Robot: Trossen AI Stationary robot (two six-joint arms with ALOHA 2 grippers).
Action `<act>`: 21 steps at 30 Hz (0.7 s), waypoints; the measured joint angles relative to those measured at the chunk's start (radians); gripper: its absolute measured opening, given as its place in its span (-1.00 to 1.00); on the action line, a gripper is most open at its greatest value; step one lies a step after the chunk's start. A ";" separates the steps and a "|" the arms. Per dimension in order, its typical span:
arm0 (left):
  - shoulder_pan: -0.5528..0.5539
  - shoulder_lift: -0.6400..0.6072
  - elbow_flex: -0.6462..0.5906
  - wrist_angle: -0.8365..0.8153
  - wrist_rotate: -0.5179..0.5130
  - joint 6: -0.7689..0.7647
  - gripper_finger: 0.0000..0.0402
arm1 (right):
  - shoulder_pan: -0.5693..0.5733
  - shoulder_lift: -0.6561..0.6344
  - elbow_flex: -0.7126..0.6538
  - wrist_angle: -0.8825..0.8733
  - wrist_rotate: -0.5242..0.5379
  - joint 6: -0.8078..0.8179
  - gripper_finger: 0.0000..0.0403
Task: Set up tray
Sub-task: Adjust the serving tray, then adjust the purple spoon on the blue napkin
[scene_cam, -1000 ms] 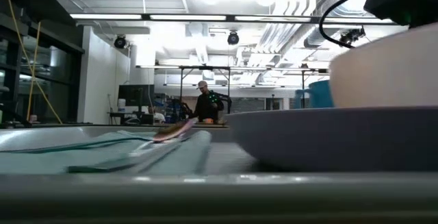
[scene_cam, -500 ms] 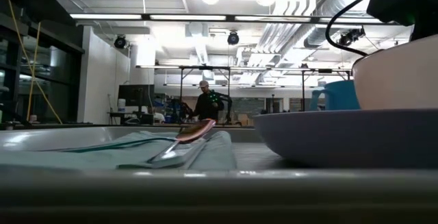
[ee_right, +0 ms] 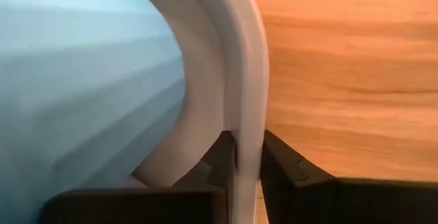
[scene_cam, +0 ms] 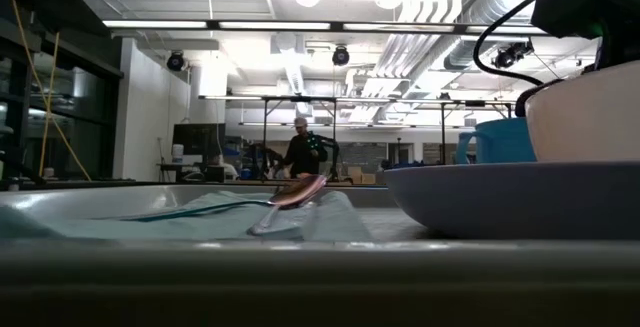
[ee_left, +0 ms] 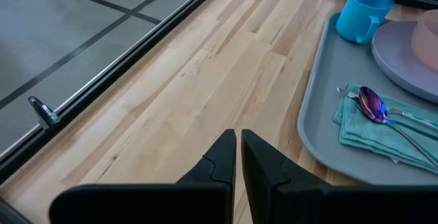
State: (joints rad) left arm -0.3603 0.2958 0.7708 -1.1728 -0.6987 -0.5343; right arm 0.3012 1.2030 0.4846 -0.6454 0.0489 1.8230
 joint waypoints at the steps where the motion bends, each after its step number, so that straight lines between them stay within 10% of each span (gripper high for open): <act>1: 0.000 0.000 0.000 0.000 0.000 0.000 -0.72 | 0.000 0.001 0.006 -0.014 0.003 -0.003 -0.85; 21: 0.000 0.000 0.000 -0.003 0.009 0.006 -0.72 | 0.000 -0.055 0.097 -0.062 0.002 -0.080 -0.69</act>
State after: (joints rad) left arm -0.3599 0.2962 0.7708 -1.1759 -0.6896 -0.5282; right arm 0.3016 1.1481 0.5816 -0.7071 0.0506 1.7432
